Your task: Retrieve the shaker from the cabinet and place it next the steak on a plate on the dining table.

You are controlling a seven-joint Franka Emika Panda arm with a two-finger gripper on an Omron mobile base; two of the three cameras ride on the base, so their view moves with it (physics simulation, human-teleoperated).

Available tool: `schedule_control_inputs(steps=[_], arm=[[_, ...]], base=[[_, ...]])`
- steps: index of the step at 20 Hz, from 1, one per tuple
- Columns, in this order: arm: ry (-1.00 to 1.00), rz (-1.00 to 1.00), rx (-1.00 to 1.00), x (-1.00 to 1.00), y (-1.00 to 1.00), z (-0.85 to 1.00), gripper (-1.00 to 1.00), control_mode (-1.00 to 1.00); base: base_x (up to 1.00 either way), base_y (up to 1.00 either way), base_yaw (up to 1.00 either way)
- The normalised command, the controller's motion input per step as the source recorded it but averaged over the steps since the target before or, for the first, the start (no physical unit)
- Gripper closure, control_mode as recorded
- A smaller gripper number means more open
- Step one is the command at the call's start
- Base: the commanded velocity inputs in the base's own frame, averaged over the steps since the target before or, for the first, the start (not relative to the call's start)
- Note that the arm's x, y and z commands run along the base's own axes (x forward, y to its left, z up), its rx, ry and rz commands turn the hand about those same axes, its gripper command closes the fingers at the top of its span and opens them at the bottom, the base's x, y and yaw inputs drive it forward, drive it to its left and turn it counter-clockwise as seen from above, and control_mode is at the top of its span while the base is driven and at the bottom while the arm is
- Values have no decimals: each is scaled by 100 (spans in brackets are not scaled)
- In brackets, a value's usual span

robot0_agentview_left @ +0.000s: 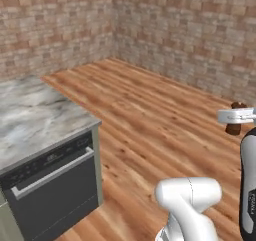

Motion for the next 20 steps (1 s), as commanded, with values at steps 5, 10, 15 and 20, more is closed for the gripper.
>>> schedule_control_inputs(steps=[5, 10, 15, 20], arm=[[0, 0, 0, 0, 0, 0, 100, 100], [0, 0, 0, 0, 0, 0, 100, 100], [0, 0, 0, 0, 0, 0, 100, 100], [0, 0, 0, 0, 0, 0, 100, 100]], base=[[100, -62, 35], [100, -86, 33], [100, -80, 35], [100, -73, 48]])
